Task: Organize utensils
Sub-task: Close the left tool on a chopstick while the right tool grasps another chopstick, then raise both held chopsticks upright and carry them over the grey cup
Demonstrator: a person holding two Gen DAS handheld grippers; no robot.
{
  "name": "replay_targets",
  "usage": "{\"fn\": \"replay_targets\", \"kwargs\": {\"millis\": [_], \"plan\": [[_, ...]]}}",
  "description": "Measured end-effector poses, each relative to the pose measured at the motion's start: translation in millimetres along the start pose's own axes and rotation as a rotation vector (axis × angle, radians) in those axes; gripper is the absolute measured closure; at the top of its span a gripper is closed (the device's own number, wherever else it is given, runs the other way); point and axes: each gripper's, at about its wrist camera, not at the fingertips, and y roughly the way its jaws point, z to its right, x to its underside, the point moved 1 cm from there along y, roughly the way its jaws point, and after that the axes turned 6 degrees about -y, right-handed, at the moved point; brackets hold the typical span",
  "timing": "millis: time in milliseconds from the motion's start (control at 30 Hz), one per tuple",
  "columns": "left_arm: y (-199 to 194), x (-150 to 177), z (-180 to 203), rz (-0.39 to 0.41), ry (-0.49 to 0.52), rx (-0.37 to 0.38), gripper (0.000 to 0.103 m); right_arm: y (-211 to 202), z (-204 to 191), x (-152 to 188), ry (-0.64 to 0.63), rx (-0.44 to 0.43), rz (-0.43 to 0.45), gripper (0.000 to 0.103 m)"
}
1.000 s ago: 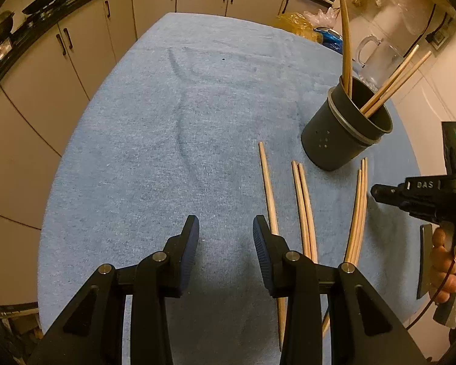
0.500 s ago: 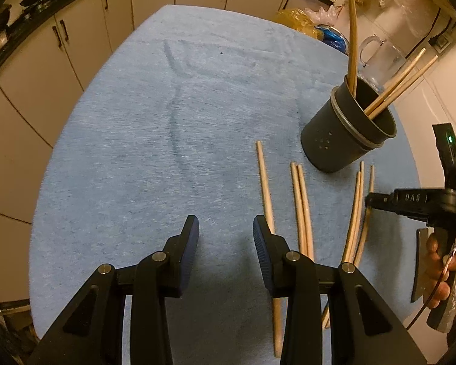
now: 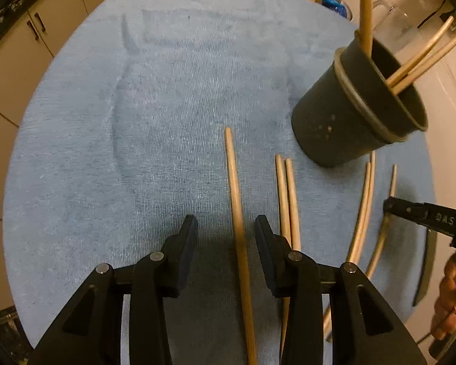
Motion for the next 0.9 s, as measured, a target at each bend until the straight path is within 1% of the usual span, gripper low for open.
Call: {"fn": "replay_targets", "kwargs": {"millis": [33,67,100,133,200,267,300,367,467,567,733,900], "plan": [[2.4,-1.5,3.0,-0.005,0.010,-0.005,0.066,0.4,-0.6,-0.7,-0.002,0.001,-0.002,0.092],[3.4,-2.9,6.1,0.003,0.020,-0.020,0.069,1.1,-2.1,-2.4,-0.009,0.004,-0.002,0.091],[5.2,-4.2,9.2,0.011,0.025,-0.042,0.076,2.0,-4.1,-6.8,-0.019,0.010,-0.001,0.091],[6.5,-5.0,12.5,0.021,0.035,-0.058,0.086,2.1,-5.6,-8.0,-0.031,0.018,0.001,0.091],[8.6,-5.6,16.9,0.033,0.048,-0.069,0.097,-3.4,-6.0,-12.5,-0.046,0.023,0.007,0.091],[8.5,-5.2,16.3,0.039,0.040,-0.051,0.097,-4.4,-8.5,-13.6,-0.058,0.005,0.019,0.093],[7.0,-4.2,14.9,0.043,0.036,-0.030,0.097,-5.4,-9.4,-14.1,-0.059,0.001,0.024,0.094],[-0.8,-1.2,11.8,0.065,0.033,0.008,0.097,-9.7,-6.3,-11.3,-0.038,-0.045,0.043,0.096],[-22.5,0.6,8.0,0.132,0.024,0.066,0.097,-25.8,-5.4,-4.9,-0.048,-0.084,0.094,0.096],[-46.4,2.4,3.5,0.197,0.008,0.110,0.097,-49.9,-8.2,4.3,-0.058,-0.131,0.171,0.096],[-82.2,7.9,4.0,0.302,0.020,0.140,0.097,-91.5,-18.6,27.4,-0.118,-0.173,0.306,0.096],[-110.8,19.1,4.1,0.368,0.048,0.153,0.097,-122.1,-35.2,48.7,-0.152,-0.174,0.413,0.096]]}}
